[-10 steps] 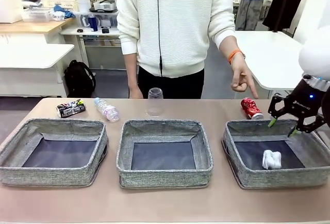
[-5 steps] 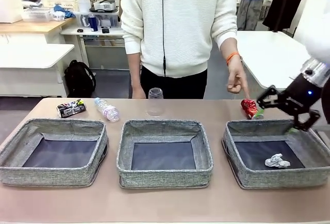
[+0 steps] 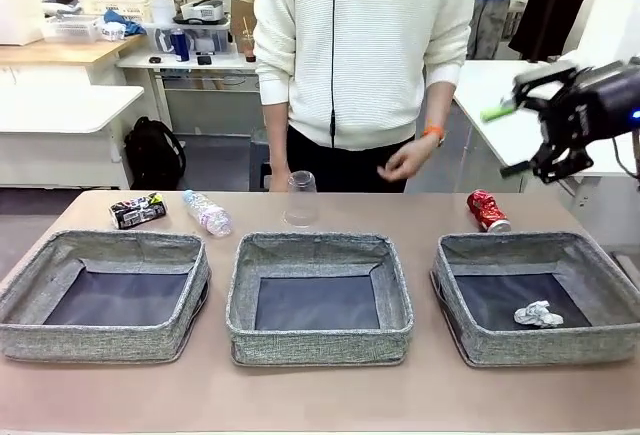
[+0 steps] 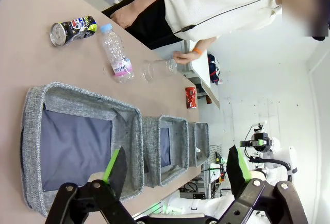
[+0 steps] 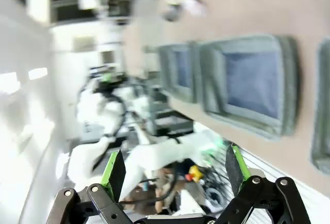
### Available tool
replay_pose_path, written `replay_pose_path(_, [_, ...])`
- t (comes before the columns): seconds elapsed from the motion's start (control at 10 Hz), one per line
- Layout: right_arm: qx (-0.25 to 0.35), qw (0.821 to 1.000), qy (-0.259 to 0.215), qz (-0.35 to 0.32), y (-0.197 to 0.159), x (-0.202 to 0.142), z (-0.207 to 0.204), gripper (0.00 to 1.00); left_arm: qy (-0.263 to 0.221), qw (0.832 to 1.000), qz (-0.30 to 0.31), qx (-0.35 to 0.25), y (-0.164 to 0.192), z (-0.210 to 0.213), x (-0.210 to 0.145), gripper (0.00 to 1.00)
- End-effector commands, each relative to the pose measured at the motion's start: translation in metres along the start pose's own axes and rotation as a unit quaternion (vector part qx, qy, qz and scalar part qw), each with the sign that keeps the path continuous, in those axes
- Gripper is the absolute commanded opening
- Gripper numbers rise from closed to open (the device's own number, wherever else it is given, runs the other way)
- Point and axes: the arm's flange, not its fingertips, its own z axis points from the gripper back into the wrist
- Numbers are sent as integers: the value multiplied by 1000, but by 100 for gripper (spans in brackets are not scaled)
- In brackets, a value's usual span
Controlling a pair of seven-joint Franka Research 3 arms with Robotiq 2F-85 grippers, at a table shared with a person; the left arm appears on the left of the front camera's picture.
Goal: Sort the waste into the appropriate baskets.
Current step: Place the picked waste into the Fabric basket indicated by the person.
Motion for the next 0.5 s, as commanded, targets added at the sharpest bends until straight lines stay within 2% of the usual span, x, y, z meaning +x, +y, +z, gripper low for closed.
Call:
replay_pose_path(0.0, [279, 955, 42, 85, -35, -3, 8, 100, -4, 1000, -10, -8, -1, -1, 0, 100])
replay_pose_path(0.1, [247, 965, 50, 74, -46, -8, 12, 100, -4, 1000, -10, -8, -1, -1, 0, 100])
replay_pose_path(0.2, [78, 997, -12, 25, -5, -1, 11, 100, -4, 1000, -10, -8, -1, -1, 0, 100])
replay_pose_path(0.4, [78, 997, -12, 25, -5, -1, 11, 100, -4, 1000, -10, -8, -1, -1, 0, 100])
